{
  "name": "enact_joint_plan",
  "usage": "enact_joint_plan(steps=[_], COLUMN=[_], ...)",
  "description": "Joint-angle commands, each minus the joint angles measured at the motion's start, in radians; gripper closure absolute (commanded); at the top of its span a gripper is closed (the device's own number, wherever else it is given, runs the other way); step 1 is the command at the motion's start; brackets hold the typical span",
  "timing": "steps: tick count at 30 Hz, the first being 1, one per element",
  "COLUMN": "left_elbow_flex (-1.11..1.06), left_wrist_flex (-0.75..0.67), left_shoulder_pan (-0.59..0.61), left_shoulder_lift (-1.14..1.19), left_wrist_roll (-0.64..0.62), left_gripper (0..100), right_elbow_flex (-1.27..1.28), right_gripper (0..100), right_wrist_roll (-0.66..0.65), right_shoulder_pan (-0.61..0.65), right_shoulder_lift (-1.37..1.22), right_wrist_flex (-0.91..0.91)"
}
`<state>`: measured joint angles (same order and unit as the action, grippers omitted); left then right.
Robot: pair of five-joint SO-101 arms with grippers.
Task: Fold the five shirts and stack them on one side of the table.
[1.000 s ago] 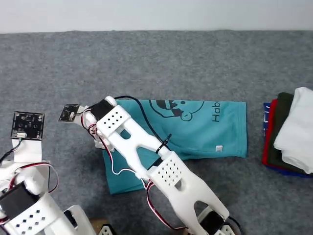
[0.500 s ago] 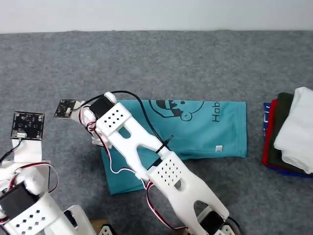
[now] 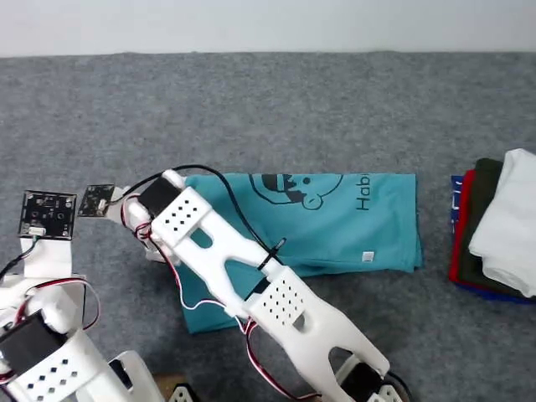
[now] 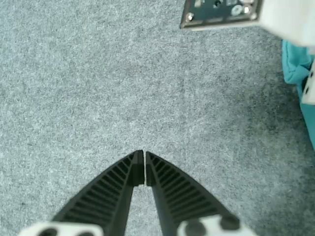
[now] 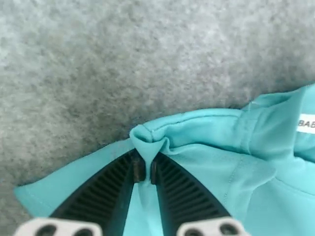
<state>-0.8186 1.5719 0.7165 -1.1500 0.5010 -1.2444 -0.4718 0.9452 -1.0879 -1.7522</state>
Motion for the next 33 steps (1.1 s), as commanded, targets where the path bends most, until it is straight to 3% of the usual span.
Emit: enact_joint_plan(steps=[1, 6, 12, 18, 25, 33], left_elbow_flex=[0.002, 0.002, 0.002, 0.002, 0.002, 0.002], left_wrist_flex=[-0.025, -0.025, -0.025, -0.025, -0.021, -0.023], left_shoulder_pan=[0.0, 0.0, 0.0, 0.0, 0.0, 0.0], left_shoulder_lift=[-0.005, -0.005, -0.005, -0.005, -0.005, -0.005], left_wrist_roll=[0.003, 0.003, 0.003, 0.003, 0.003, 0.003], left_gripper=[99, 99, 99, 99, 99, 99], right_elbow_flex=[-0.057, -0.055, -0.049, 0.025, 0.443, 0.951], right_gripper=[98.7, 97.0, 80.2, 79.4, 79.6, 79.7], right_wrist_roll=[0.031, 0.052, 0.054, 0.094, 0.11, 0.175], right_shoulder_pan=[0.013, 0.008, -0.061, -0.188, -0.335, -0.587], right_shoulder_lift=[0.096, 0.093, 0.097, 0.2, 0.499, 0.855], right_wrist_flex=[0.022, 0.077, -0.045, -0.047, -0.047, -0.042])
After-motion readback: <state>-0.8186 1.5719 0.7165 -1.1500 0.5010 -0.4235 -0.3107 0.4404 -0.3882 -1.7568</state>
